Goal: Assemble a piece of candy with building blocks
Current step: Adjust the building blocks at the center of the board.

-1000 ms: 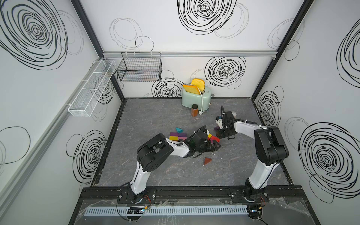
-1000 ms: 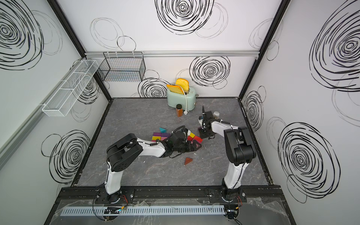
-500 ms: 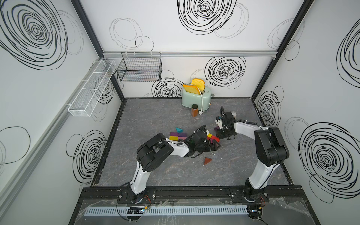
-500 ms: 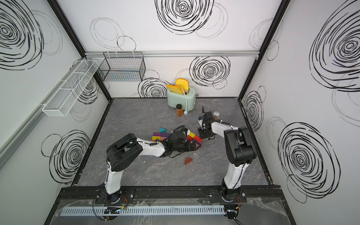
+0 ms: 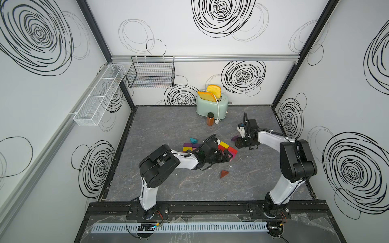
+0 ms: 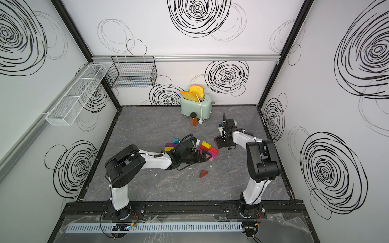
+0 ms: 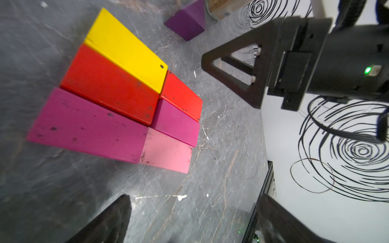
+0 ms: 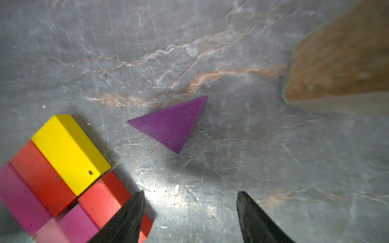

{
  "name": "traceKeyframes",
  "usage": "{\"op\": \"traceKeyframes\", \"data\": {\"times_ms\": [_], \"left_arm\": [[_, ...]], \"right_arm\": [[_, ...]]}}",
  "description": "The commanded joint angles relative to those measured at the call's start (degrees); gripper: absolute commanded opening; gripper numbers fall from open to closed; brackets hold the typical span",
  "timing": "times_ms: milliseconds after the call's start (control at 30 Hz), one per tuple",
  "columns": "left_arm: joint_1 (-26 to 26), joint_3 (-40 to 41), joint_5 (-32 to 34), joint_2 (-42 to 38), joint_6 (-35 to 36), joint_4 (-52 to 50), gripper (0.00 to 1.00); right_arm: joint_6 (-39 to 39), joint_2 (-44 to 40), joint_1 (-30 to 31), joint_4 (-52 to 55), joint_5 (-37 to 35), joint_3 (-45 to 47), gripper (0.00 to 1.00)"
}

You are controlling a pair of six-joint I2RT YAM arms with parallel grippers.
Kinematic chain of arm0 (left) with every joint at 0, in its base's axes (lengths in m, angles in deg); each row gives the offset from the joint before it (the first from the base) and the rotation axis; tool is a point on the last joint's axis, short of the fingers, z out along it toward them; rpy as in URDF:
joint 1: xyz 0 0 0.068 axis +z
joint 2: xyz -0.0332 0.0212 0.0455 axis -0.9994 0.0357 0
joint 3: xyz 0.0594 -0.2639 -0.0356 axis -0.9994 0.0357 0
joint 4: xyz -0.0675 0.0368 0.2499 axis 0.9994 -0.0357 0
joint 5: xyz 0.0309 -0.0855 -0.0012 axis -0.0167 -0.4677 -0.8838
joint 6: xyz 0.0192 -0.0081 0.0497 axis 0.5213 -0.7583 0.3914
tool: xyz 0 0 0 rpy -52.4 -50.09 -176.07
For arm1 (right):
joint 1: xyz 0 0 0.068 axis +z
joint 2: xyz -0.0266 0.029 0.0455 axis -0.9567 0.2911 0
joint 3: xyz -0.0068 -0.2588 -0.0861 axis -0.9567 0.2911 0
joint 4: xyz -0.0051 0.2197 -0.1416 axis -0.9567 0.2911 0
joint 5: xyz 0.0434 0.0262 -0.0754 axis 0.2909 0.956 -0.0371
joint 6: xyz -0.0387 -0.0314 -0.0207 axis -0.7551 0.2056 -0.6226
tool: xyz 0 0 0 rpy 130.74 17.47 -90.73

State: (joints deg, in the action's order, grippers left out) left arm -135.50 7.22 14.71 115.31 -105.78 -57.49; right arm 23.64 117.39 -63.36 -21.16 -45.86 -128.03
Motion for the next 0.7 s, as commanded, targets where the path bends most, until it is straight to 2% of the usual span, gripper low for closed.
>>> {"op": "traceKeyframes", "data": {"times_ms": [0, 133, 300, 367, 667], "left_arm": [[2.5, 0.9, -2.6, -3.2, 1.4, 1.5, 0.98], [5.1, -2.1, -4.5, -2.1, 2.4, 1.8, 0.98], [8.7, -4.6, -5.8, 2.2, -2.4, 11.5, 0.98], [9.7, -6.2, -5.0, 3.7, -2.8, 12.5, 0.98], [11.1, -13.1, -2.0, 12.2, -4.8, 16.3, 0.98]], "right_arm": [[1.1, -4.4, -0.4, -0.5, 1.2, -0.4, 0.77], [2.1, -9.8, -1.2, -1.6, 1.6, 2.4, 0.83], [4.6, -16.8, -4.0, -4.1, 5.2, 6.8, 0.94], [5.3, -17.8, -4.6, -5.1, 6.2, 8.0, 0.99], [6.9, -17.8, -5.9, -8.0, 12.0, 9.2, 0.99]]}}
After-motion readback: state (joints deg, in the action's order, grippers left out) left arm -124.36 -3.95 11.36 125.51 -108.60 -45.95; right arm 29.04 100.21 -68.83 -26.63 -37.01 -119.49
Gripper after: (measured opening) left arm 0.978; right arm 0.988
